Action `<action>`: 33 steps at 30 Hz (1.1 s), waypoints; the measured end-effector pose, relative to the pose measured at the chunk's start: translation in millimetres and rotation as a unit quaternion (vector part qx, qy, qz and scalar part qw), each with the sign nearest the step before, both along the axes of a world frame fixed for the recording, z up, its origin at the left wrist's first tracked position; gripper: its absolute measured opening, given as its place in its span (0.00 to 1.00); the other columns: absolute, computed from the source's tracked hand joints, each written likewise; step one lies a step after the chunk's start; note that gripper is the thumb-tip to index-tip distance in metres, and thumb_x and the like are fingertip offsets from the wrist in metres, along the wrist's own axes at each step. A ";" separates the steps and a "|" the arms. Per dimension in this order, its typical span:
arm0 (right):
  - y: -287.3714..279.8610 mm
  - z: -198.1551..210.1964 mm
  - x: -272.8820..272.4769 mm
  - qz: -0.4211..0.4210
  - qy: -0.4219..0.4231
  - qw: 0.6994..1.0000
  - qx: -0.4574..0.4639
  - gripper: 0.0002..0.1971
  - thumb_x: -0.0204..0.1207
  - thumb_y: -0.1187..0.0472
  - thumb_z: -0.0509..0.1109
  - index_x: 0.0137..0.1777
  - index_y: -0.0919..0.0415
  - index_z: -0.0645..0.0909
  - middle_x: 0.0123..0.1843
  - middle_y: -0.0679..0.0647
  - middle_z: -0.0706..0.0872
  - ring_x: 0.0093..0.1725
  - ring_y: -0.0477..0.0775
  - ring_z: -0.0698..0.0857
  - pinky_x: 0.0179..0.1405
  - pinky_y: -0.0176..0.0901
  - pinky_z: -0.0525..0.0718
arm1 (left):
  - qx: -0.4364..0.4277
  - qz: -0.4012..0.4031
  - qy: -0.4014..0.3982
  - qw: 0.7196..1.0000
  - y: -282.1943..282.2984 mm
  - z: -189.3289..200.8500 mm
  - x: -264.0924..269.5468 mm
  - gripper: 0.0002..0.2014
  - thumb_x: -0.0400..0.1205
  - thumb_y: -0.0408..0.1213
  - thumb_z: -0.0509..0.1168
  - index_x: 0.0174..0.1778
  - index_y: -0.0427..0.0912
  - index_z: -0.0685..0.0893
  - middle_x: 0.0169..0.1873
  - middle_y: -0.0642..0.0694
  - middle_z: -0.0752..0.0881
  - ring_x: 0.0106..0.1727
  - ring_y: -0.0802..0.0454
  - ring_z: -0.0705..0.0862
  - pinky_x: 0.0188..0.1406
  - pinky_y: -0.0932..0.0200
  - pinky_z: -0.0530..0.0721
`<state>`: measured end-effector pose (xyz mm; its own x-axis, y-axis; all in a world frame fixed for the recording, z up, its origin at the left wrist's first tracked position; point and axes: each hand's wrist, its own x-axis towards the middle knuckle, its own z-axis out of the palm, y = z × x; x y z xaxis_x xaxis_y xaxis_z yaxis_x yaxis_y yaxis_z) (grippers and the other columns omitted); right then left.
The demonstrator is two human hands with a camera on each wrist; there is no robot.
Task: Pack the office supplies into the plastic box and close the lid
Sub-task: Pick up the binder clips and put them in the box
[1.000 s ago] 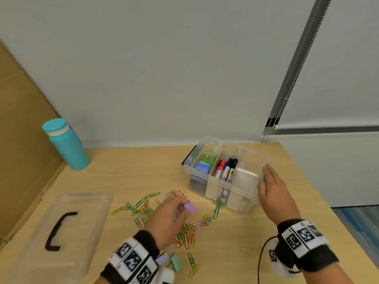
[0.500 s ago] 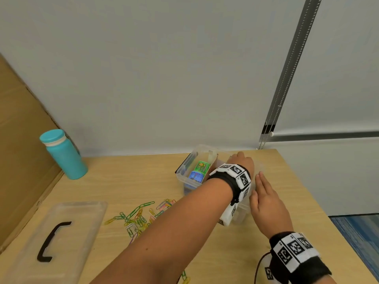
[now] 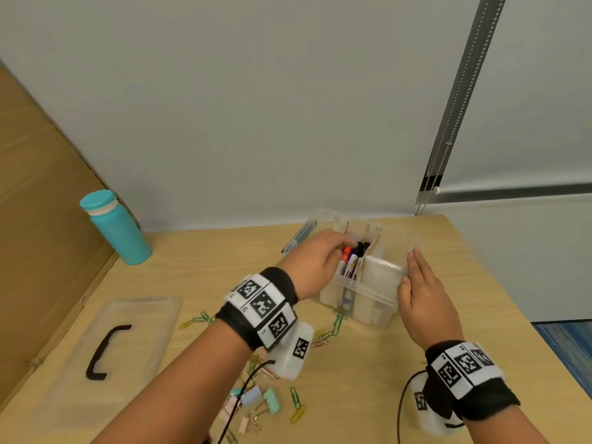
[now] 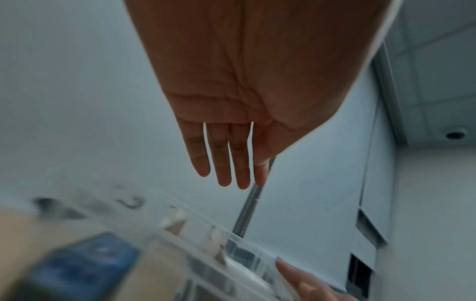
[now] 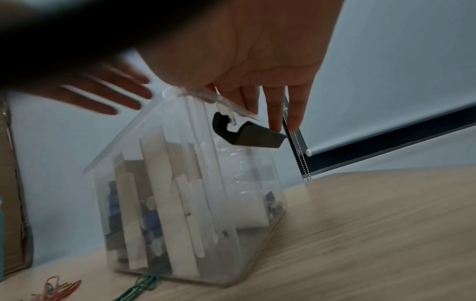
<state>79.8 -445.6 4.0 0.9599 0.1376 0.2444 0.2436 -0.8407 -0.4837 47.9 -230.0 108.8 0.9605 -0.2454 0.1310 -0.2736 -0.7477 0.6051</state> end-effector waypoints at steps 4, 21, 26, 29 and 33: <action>0.3 0.3 -1.2 0.001 0.013 1.000 0.008 0.32 0.81 0.47 0.41 0.83 0.58 0.56 0.85 0.51 0.55 0.78 0.58 0.66 0.76 0.53 0.68 | -0.020 0.090 -0.015 0.996 72.7 -17.9 -59.9 0.15 0.85 0.32 0.55 0.64 0.49 0.81 0.59 0.54 0.82 0.59 0.63 0.80 0.59 0.72 0.76; 134.2 -18.0 -137.0 0.382 0.126 0.900 -0.164 0.18 0.79 0.60 0.62 0.68 0.51 0.72 0.68 0.47 0.72 0.67 0.51 0.71 0.57 0.44 0.77 | 0.208 0.014 0.181 0.961 122.7 -112.5 -168.7 0.20 0.79 0.52 0.64 0.66 0.54 0.74 0.62 0.56 0.74 0.60 0.54 0.77 0.54 0.56 0.80; 148.0 -25.4 -146.2 0.348 0.174 0.898 -0.207 0.26 0.78 0.67 0.59 0.77 0.52 0.65 0.71 0.50 0.69 0.71 0.54 0.67 0.62 0.48 0.76 | 0.232 -0.017 0.176 0.956 121.8 -120.8 -163.8 0.16 0.81 0.42 0.63 0.65 0.50 0.74 0.62 0.50 0.73 0.59 0.48 0.78 0.51 0.53 0.78; 156.0 -26.5 -149.5 0.319 0.160 0.911 -0.208 0.21 0.77 0.67 0.60 0.70 0.55 0.70 0.69 0.51 0.71 0.70 0.54 0.69 0.59 0.47 0.77 | 0.225 -0.021 0.166 0.960 124.1 -123.7 -162.0 0.15 0.81 0.38 0.62 0.64 0.49 0.75 0.62 0.49 0.74 0.58 0.47 0.78 0.51 0.52 0.79; 158.4 -31.7 -149.2 0.302 0.177 0.923 -0.162 0.17 0.74 0.64 0.63 0.63 0.56 0.74 0.63 0.50 0.75 0.63 0.52 0.75 0.54 0.43 0.77 | 0.217 -0.029 0.168 0.961 126.9 -130.6 -162.5 0.13 0.80 0.36 0.62 0.61 0.46 0.74 0.61 0.47 0.73 0.58 0.46 0.76 0.52 0.51 0.79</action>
<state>-69.4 -287.1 -27.7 0.6961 0.6845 -0.2168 0.5904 -0.7175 -0.3696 -114.6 -103.2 -21.8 0.9136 -0.2618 -0.3112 -0.1666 -0.9390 0.3007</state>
